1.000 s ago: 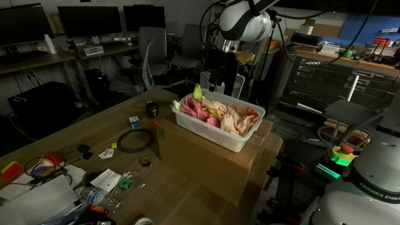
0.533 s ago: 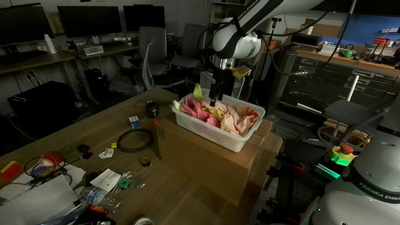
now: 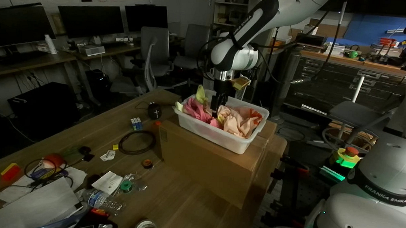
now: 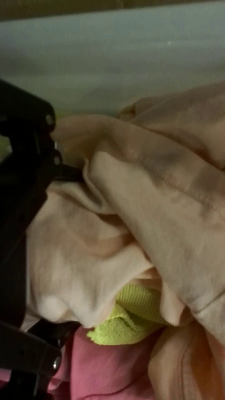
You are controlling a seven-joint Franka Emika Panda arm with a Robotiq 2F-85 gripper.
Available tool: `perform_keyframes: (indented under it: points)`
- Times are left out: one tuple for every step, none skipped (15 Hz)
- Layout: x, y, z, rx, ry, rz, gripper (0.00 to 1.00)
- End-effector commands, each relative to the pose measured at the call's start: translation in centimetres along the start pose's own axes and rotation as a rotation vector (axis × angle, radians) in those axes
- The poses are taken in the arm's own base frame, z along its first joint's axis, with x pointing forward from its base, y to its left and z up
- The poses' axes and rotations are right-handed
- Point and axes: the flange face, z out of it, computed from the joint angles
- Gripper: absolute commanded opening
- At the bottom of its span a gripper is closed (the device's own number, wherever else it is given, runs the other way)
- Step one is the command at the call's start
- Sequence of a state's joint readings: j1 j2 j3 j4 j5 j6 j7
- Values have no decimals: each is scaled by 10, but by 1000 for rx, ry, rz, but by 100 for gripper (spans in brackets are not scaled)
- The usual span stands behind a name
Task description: Pick up the fabrics from the plastic dish and put them on the table. Pick up the plastic dish from the box and put it on the table.
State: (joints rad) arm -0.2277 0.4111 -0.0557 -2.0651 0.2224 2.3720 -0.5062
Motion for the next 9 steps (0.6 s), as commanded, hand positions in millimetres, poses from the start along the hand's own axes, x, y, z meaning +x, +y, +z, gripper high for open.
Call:
perform_keyframes:
  points:
    - [3,-2,2,8,15,-17,75]
    - [2,-5,0,6,22,-18,66]
    - [1,-8,-2,3,25,-17,58]
    - [0,-10,-5,3,30,-18,50]
    - [-1,-12,-8,-1,38,-19,42]
    - [-3,-15,-12,-4,42,-16,35]
    - [-5,-17,-15,-5,47,-25,27]
    - [-8,-19,-20,-5,54,-21,20]
    - [-11,-21,-25,-4,57,-19,12]
